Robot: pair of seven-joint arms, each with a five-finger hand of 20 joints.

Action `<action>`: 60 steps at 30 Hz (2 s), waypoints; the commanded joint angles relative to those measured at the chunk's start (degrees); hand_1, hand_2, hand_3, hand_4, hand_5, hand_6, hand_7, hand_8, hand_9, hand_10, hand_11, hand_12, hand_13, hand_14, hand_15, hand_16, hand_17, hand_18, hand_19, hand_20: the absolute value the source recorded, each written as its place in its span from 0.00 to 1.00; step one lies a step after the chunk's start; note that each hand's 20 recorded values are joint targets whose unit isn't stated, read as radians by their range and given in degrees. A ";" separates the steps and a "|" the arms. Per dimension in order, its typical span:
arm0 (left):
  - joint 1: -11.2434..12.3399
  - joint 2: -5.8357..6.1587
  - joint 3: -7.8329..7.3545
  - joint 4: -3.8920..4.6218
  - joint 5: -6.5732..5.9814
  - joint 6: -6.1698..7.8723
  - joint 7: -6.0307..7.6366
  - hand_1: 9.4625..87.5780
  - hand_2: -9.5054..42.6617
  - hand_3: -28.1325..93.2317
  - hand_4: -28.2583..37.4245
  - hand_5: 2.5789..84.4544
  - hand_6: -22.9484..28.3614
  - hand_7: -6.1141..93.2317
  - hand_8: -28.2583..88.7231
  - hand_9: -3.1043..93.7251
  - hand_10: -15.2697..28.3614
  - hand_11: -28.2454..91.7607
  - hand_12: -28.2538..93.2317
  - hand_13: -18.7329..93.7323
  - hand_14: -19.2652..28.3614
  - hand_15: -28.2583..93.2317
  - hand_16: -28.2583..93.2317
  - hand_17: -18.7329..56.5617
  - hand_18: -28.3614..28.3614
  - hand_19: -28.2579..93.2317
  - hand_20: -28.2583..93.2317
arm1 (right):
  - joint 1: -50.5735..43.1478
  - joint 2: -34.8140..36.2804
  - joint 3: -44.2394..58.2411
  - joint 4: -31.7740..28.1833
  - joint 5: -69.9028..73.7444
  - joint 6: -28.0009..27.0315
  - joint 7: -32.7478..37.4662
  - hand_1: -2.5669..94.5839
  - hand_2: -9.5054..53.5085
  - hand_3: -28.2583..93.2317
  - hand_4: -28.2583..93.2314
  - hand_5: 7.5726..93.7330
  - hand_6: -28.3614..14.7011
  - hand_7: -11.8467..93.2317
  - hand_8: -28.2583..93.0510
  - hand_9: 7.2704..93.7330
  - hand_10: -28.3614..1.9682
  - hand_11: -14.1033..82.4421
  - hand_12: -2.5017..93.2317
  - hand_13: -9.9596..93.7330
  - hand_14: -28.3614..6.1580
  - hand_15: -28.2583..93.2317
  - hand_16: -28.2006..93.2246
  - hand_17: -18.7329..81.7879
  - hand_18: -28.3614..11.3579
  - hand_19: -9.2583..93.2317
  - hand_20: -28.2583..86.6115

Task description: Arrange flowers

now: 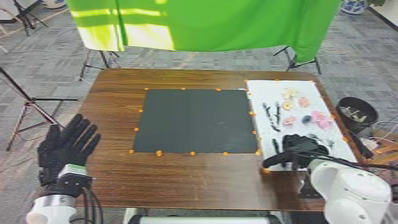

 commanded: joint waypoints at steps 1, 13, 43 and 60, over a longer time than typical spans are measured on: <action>0.29 -0.16 0.39 0.00 -0.39 0.56 -0.56 0.19 0.49 0.80 0.00 0.49 0.66 0.16 0.19 0.34 0.72 0.40 0.31 0.32 0.73 0.47 0.18 0.15 0.73 0.50 0.30 | 1.96 0.19 -8.85 3.51 -5.27 4.01 6.50 0.34 0.00 0.79 0.03 0.71 0.55 0.33 0.15 0.76 0.32 0.38 0.25 0.74 0.39 0.60 0.40 0.51 0.11 0.91 0.49; 0.22 -0.42 0.76 -0.04 -1.42 1.10 -0.80 0.19 0.49 0.80 0.00 0.49 0.66 0.17 0.19 0.34 0.72 0.41 0.32 0.33 0.74 0.48 0.18 0.15 0.73 0.51 0.30 | -0.58 -1.16 -9.24 8.01 -3.79 8.77 9.29 0.57 0.00 0.80 0.01 0.71 0.59 0.47 0.32 0.79 0.43 0.35 0.28 0.79 0.50 0.54 0.44 0.57 0.16 0.93 0.44; 1.41 -0.41 -0.26 -0.55 -1.77 1.82 0.14 0.20 0.48 0.81 0.00 0.50 0.66 0.18 0.18 0.34 0.73 0.42 0.32 0.33 0.74 0.50 0.18 0.15 0.74 0.52 0.30 | 2.25 0.95 -8.52 1.39 4.62 37.88 2.04 0.46 0.00 1.00 0.25 0.66 0.60 0.86 0.28 1.00 0.56 0.38 0.55 0.96 0.56 0.56 0.64 0.64 0.11 0.99 0.53; 4.55 0.60 -2.69 -0.20 -2.71 4.95 1.13 0.20 0.48 0.81 0.00 0.49 0.66 0.18 0.18 0.34 0.73 0.42 0.32 0.33 0.74 0.50 0.18 0.15 0.75 0.52 0.30 | 37.79 -17.07 -35.90 16.00 13.87 38.15 3.24 0.46 0.00 1.00 0.25 0.65 0.61 0.86 0.29 1.00 0.58 0.39 0.54 0.96 0.58 0.57 0.64 0.65 0.10 1.00 0.53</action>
